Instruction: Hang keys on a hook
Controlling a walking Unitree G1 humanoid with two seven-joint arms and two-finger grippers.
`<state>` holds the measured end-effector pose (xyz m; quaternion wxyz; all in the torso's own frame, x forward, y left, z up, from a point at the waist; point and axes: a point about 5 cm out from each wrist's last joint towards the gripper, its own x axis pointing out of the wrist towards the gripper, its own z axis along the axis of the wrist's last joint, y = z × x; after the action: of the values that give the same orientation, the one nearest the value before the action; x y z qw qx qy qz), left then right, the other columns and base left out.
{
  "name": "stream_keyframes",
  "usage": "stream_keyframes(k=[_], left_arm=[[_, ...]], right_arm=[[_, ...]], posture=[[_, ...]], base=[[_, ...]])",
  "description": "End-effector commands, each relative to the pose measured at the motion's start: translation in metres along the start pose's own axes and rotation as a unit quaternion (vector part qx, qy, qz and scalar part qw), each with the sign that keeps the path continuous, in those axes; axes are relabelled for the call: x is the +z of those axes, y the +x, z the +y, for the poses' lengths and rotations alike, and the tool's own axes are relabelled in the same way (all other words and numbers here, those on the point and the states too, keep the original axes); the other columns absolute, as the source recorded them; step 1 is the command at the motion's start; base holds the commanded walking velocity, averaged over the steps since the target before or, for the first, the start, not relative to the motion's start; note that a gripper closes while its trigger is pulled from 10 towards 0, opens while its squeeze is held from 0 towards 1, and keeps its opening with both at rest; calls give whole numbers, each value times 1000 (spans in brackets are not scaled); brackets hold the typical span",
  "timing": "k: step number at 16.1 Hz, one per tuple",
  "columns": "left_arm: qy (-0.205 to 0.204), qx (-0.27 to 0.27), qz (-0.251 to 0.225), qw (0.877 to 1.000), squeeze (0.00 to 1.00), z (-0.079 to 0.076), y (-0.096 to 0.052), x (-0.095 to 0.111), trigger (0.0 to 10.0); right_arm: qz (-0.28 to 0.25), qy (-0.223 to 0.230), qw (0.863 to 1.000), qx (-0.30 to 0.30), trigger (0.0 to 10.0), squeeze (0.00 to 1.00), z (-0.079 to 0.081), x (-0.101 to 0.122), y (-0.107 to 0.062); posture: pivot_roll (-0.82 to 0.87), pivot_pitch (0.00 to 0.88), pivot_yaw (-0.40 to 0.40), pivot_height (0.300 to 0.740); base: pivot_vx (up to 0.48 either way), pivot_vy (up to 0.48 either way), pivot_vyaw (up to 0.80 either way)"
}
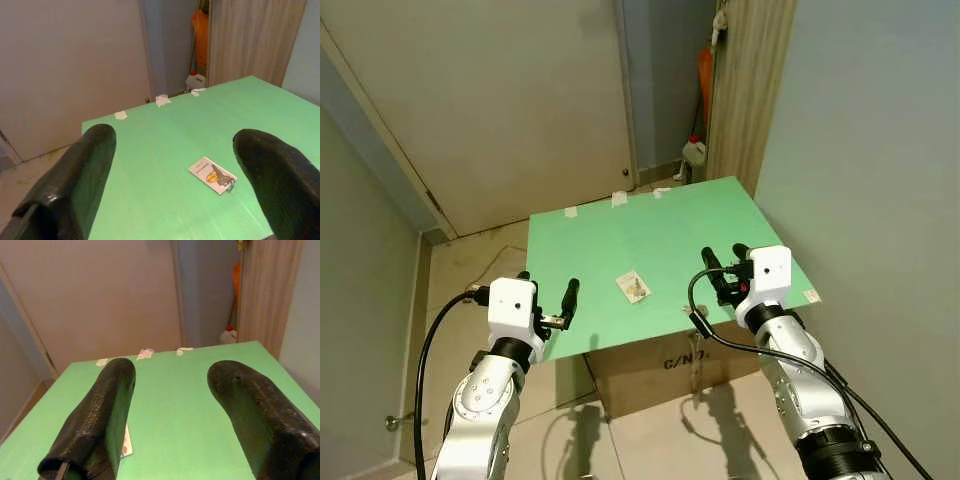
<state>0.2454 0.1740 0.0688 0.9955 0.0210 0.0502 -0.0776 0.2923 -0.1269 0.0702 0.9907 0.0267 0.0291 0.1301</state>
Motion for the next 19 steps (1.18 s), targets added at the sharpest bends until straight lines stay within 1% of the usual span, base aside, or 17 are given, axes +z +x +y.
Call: stream_keyframes(k=[1, 3, 4, 6, 9, 15, 16, 17, 18, 19], left_arm=[[11, 4, -7, 1000, 1000, 4, 2, 4, 10000], [33, -3, -12, 999, 1000, 5, 3, 5, 10000], [36, -4, -11, 999, 1000, 5, 3, 5, 10000], [27, -3, 2, 1000, 1000, 2, 2, -1, 10000], [44, -20, 9, 999, 1000, -3, 1, -4, 10000], [39, -17, 12, 999, 1000, -3, 3, -5, 10000], [36, -25, 11, 999, 969, -5, 4, -5, 10000], [39, -26, 15, 999, 0, -6, 4, -5, 10000], [47, -24, 16, 998, 0, -6, 6, -5, 10000], [57, -27, 5, 998, 0, -7, 8, -1, 10000]], right_arm=[[-13, 15, 1000, 12, 10000, 1000, 5, 5, 2], [-12, 13, 1000, 22, 10000, 1000, 8, 4, 3], [-12, 12, 1000, 23, 10000, 1000, 8, 4, 3], [-15, 6, 1000, 23, 10000, 1000, 8, 4, 3], [-14, 7, 1000, 17, 10000, 1000, 6, 3, 3], [-14, 6, 1000, 2, 10000, 1000, 2, 2, 4], [-13, -4, 1000, 0, 10000, 1000, 1, 3, 5], [-13, -14, 1000, 0, 10000, 1000, 1, 3, 5], [-16, -11, 1000, 8, 10000, 0, 3, 4, 6], [-20, -21, 1000, 12, 10000, 0, 5, 5, 7]], posture=[[-141, 0, 124, 740], [-136, 0, 117, 740], [-136, 0, 117, 740], [-134, 0, 113, 740], [-129, 0, 112, 740], [-132, 0, 114, 740], [-131, 0, 115, 740], [-132, 0, 114, 740], [-130, 0, 114, 740], [-130, 0, 114, 740]], base=[[0, 0, 0], [0, 0, 0], [0, 0, 0], [0, 0, 0], [0, 0, 0], [0, 0, 0], [0, 0, 0], [0, 0, 0], [0, 0, 0], [435, 0, 0]])
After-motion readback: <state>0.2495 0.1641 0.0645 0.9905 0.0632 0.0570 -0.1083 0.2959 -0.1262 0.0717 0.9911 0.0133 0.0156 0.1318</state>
